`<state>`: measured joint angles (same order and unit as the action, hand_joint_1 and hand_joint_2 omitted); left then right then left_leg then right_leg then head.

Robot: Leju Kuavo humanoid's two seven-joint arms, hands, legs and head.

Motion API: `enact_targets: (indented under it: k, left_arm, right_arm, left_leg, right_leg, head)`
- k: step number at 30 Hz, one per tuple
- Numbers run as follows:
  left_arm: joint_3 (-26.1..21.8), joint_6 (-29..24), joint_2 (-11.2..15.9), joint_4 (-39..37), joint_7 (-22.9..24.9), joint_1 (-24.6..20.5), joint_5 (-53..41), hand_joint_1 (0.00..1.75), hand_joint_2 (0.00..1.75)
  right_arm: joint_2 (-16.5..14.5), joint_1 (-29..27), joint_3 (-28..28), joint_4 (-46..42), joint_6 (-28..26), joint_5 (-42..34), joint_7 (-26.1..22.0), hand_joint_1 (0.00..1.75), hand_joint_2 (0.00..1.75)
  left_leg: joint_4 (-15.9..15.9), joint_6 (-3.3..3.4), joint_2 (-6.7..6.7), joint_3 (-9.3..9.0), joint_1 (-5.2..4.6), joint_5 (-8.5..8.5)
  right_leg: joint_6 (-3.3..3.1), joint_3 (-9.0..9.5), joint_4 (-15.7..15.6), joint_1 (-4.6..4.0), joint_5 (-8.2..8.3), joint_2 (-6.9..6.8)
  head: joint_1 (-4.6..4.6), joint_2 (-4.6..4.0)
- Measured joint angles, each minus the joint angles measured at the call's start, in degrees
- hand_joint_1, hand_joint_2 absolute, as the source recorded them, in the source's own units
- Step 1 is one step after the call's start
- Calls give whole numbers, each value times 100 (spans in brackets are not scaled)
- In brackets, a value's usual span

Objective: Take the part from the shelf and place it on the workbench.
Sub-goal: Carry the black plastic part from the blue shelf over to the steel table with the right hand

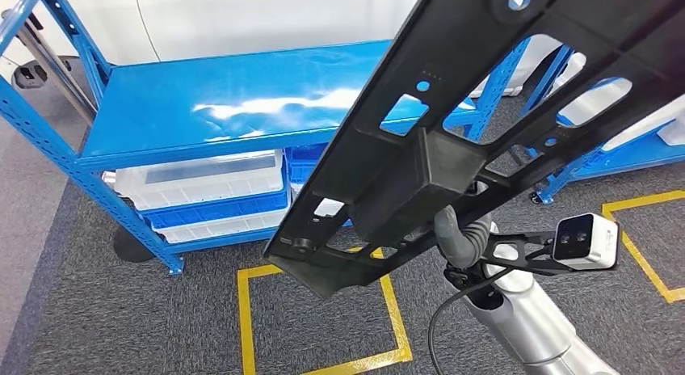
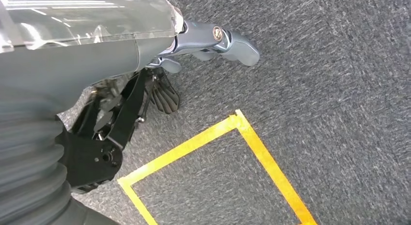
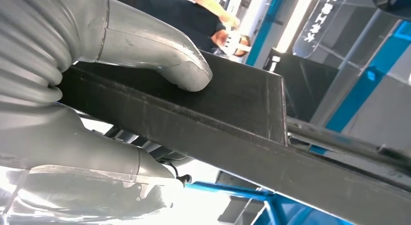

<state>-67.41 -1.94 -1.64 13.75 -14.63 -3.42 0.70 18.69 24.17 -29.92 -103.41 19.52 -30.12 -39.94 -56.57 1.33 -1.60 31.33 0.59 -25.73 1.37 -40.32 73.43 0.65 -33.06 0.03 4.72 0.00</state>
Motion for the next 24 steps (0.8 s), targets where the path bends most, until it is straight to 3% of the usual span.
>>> enact_targets:
  k: [1, 2, 3, 5, 7, 9, 11, 14, 15, 16, 17, 18, 20, 22, 24]
  left_arm:
    - [-5, 1, -3, 0, -3, 1, 1, 0, 175]
    - [-13, 1, -8, 0, -5, 1, 1, 0, 175]
    - [-20, -1, -15, 0, -6, 1, 1, 0, 175]
    - [-36, -11, -29, 0, -7, 1, 1, 0, 175]
    - [-63, -26, -32, 0, -14, 1, 0, 0, 175]
    - [-97, -38, -34, 0, -4, -5, 1, 0, 175]
    - [-127, -53, -40, 0, 32, -8, 1, 0, 175]
    - [-173, -112, -45, 0, 95, 0, -5, 0, 175]
    - [-192, -146, -46, 0, 114, 4, -7, 0, 175]
    - [-213, -181, -48, 0, 133, 8, -9, 0, 175]
    - [-234, -214, -50, 0, 147, 11, -9, 0, 175]
    - [-256, -240, -52, 0, 157, 14, -8, 0, 175]
    - [-292, -266, -52, 1, 164, 19, -7, 0, 175]
    - [-313, -271, -52, 4, 145, 28, -7, 0, 175]
    - [-319, -269, -49, 7, 117, 24, -7, 0, 175]
  right_arm:
    - [14, -70, 46, -2, 98, 32, 0, 175, 175]
    - [22, -144, 107, -12, 207, 86, 1, 175, 175]
    - [23, -209, 179, -32, 316, 153, 1, 175, 175]
    - [19, -314, 323, -88, 532, 302, 1, 175, 175]
    - [-10, -449, 481, -142, 772, 460, -1, 175, 175]
    - [-65, -601, 660, -182, 1002, 625, -1, 175, 175]
    - [-150, -692, 824, -216, 1189, 751, 0, 175, 175]
    - [-297, -783, 971, -238, 1361, 826, -1, 175, 175]
    - [-324, -821, 1002, -238, 1405, 837, -1, 175, 175]
    - [-344, -857, 1033, -238, 1450, 848, 0, 175, 175]
    - [-358, -890, 1068, -239, 1507, 865, 1, 175, 175]
    - [-375, -919, 1105, -246, 1570, 890, 1, 175, 175]
    - [-433, -965, 1192, -266, 1703, 966, 0, 175, 175]
    - [-527, -1009, 1286, -277, 1791, 1091, 0, 175, 175]
    - [-614, -1049, 1369, -278, 1813, 1220, 1, 175, 175]
  left_leg:
    - [-8, -3, -25, 3, 0, -3]
    - [-19, -10, -54, 3, 1, -10]
    - [-35, -25, -84, 1, 1, -22]
    - [-80, -75, -146, 5, -23, -59]
    - [-109, -133, -223, 8, -58, -89]
    - [-117, -195, -303, 3, -60, -117]
    - [-318, -262, -194, 73, -34, -286]
    - [-1370, -311, 62, 534, -13, -835]
    - [-1678, -311, 85, 678, -13, -928]
    - [-1804, -300, 96, 739, -14, -912]
    - [-1696, -277, 110, 694, -15, -781]
    - [-1382, -242, 155, 551, -20, -571]
    - [-593, -145, 384, 199, -27, -210]
    - [-195, -100, 540, 22, -41, -120]
    - [-116, -87, 465, -11, -42, -110]
  right_leg:
    - [11, -28, 53, 11, 51, -5]
    - [16, 57, -126, 20, 205, -26]
    - [16, 235, -493, 26, 421, -87]
    - [-23, 568, -1206, 0, 695, -288]
    - [-100, 647, -1447, -38, 721, -357]
    - [-184, 626, -1467, -43, 741, -245]
    - [-257, 620, -1490, -28, 771, -135]
    - [-313, 603, -1497, -27, 798, 39]
    - [-318, 599, -1494, -34, 802, 103]
    - [-321, 598, -1490, -42, 804, 165]
    - [-321, 600, -1485, -50, 805, 234]
    - [-320, 604, -1480, -58, 807, 304]
    - [-302, 600, -1467, -71, 813, 432]
    - [-246, 560, -1457, -52, 837, 547]
    - [-169, 521, -1466, -30, 873, 650]
  head:
    - [0, 0]
    - [0, 0]
    - [0, 0]
    - [0, 0]
    - [0, 0]
    - [0, 0]
    - [0, 0]
    - [0, 0]
    - [0, 0]
    - [0, 0]
    - [0, 0]
    - [0, 0]
    - [0, 0]
    - [1, 0]
    - [1, 0]
